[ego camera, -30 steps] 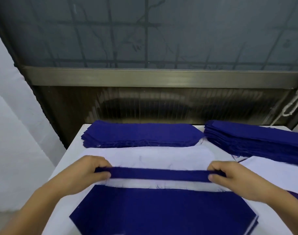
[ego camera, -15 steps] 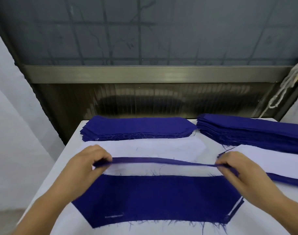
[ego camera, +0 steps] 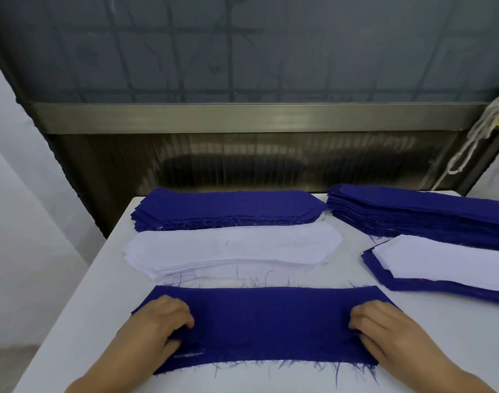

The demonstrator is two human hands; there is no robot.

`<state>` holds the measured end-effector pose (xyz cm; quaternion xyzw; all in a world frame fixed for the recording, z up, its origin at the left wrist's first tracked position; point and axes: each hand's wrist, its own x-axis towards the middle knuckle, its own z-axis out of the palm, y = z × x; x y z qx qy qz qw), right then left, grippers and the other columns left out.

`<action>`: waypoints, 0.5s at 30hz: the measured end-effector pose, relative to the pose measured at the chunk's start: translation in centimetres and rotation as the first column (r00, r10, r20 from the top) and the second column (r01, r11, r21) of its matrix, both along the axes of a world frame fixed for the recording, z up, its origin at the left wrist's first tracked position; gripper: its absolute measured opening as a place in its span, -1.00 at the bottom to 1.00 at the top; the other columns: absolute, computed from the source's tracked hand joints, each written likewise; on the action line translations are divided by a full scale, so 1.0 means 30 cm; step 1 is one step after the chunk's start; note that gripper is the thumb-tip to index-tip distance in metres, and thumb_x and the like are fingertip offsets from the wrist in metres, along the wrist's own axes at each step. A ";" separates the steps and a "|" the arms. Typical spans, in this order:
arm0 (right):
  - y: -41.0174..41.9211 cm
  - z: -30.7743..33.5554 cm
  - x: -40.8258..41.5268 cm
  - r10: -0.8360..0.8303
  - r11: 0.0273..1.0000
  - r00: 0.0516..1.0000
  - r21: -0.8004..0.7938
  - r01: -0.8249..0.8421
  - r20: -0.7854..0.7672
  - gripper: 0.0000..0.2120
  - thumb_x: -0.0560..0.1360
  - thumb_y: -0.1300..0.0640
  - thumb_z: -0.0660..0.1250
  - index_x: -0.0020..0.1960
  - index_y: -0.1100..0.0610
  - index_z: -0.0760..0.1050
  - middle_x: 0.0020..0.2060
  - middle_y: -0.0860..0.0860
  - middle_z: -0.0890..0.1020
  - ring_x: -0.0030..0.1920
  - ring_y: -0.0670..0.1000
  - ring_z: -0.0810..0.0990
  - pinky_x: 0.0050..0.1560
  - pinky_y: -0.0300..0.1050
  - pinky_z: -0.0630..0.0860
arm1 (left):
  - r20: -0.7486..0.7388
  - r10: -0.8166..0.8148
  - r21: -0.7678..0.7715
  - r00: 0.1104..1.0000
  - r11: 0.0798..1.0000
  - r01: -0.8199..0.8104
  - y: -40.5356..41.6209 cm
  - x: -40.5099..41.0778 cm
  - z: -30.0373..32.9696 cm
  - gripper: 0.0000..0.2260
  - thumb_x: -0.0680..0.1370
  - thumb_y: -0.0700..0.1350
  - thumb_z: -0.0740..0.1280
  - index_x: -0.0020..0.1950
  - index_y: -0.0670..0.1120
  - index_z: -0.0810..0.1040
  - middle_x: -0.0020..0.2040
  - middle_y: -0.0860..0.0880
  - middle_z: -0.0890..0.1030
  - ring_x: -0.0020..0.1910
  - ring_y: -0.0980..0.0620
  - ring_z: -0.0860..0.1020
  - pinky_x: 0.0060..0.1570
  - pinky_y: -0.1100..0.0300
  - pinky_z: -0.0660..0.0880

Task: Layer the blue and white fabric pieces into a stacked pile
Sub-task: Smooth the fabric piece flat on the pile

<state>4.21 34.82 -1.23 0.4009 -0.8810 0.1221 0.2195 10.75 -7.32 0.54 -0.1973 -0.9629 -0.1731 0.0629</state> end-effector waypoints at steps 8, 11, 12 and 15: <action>0.029 0.039 0.021 -0.035 0.998 0.945 -0.032 0.048 0.324 -0.90 0.52 -0.02 0.35 -0.08 -0.08 0.64 -0.02 -0.29 0.55 -0.02 -0.27 0.53 -0.01 -0.37 0.45 | 0.041 0.040 0.081 0.998 0.996 -0.043 -0.024 0.018 0.004 -0.74 0.48 0.31 0.25 -0.08 0.17 0.59 -0.03 0.32 0.52 0.00 0.33 0.47 0.01 0.47 0.36; 0.039 0.033 0.005 -0.114 0.990 0.919 -0.035 0.137 0.377 -0.83 0.44 0.19 0.49 -0.14 -0.06 0.57 -0.07 -0.26 0.52 -0.06 -0.22 0.50 -0.03 -0.38 0.41 | 0.027 0.048 0.112 0.999 0.992 -0.050 -0.028 0.017 -0.012 -0.69 0.54 0.32 0.14 -0.06 0.19 0.57 0.00 0.34 0.50 0.04 0.33 0.46 0.07 0.49 0.30; 0.042 0.037 0.000 -0.156 0.986 0.915 -0.004 0.170 0.373 -0.79 0.39 0.22 0.53 -0.15 -0.04 0.56 -0.08 -0.24 0.52 -0.07 -0.21 0.48 -0.04 -0.40 0.39 | 0.016 0.063 0.093 0.998 0.994 -0.064 -0.029 0.014 -0.019 -0.73 0.53 0.29 0.17 -0.08 0.18 0.57 -0.01 0.33 0.50 0.01 0.31 0.47 0.05 0.46 0.32; 0.058 0.064 -0.016 -0.215 0.977 0.897 0.092 0.194 0.387 -0.72 0.32 0.27 0.55 -0.17 -0.03 0.54 -0.14 -0.22 0.52 -0.15 -0.22 0.44 -0.11 -0.50 0.34 | -0.007 0.098 0.032 0.995 0.995 -0.098 -0.048 0.003 -0.031 -0.84 0.47 0.15 0.24 -0.13 0.14 0.57 -0.07 0.29 0.50 -0.11 0.27 0.46 -0.05 0.36 0.37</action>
